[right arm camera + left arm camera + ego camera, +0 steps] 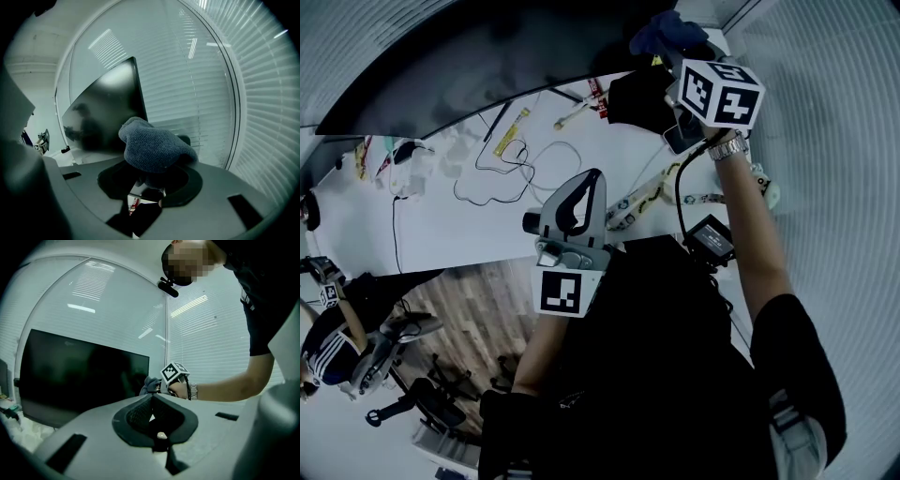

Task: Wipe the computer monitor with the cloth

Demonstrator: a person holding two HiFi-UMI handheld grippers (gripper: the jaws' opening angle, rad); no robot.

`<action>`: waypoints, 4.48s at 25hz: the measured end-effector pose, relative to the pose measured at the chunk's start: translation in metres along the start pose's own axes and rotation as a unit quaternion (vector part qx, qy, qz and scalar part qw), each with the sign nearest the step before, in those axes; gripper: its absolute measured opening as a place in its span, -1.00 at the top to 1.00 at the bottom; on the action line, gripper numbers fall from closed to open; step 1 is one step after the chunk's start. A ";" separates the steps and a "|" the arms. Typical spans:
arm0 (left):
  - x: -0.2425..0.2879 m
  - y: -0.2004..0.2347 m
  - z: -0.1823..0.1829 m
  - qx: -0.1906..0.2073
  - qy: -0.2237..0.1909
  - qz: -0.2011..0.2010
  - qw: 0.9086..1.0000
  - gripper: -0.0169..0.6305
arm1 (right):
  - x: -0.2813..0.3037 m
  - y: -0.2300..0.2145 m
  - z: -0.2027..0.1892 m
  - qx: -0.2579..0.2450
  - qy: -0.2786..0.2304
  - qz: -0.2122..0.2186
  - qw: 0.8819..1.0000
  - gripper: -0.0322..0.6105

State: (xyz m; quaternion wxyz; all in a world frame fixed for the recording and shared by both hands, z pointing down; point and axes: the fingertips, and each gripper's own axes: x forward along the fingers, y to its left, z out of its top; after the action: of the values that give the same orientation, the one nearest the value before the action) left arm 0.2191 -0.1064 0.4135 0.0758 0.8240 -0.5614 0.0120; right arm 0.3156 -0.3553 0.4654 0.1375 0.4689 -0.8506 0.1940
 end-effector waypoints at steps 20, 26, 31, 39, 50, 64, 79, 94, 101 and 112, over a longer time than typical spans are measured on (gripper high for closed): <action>0.021 0.021 -0.024 -0.009 0.024 0.005 1.000 0.92 | 0.042 -0.016 -0.094 0.000 0.098 -0.007 0.995 0.47; 0.020 0.024 -0.029 -0.011 0.026 0.007 1.000 0.92 | 0.048 -0.018 -0.111 0.000 0.113 -0.014 0.993 0.47; 0.016 0.027 -0.032 -0.011 0.029 0.017 0.999 0.92 | 0.053 -0.022 -0.125 0.013 0.121 -0.018 0.992 0.47; 0.005 0.033 -0.035 -0.022 0.028 0.034 0.999 0.92 | 0.058 -0.020 -0.133 0.012 0.130 -0.025 0.991 0.47; -0.019 0.067 -0.037 -0.024 0.026 0.036 0.999 0.92 | 0.060 -0.010 -0.134 0.032 0.129 -0.064 0.989 0.49; -0.048 0.126 -0.035 -0.035 0.025 0.014 0.999 0.92 | 0.074 0.030 -0.138 0.038 0.138 -0.097 0.985 0.50; -0.101 0.205 -0.029 -0.039 0.027 0.026 0.999 0.92 | 0.101 0.116 -0.147 0.045 0.145 -0.099 0.984 0.50; -0.133 0.270 -0.028 -0.044 0.020 0.014 0.999 0.92 | 0.127 0.186 -0.155 0.030 0.157 -0.102 0.982 0.50; -0.149 0.300 -0.027 -0.046 0.017 0.017 0.999 0.92 | 0.137 0.213 -0.159 0.030 0.160 -0.105 0.981 0.50; -0.182 0.338 -0.028 -0.045 0.014 0.022 0.999 0.92 | 0.159 0.277 -0.168 0.021 0.170 -0.082 0.982 0.50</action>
State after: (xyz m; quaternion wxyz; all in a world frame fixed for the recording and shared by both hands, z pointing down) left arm -0.1594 -0.0558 0.4597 0.1200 0.8072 -0.5779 -0.0004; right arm 0.0057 -0.2618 0.6252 0.2856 0.4997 -0.7694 0.2770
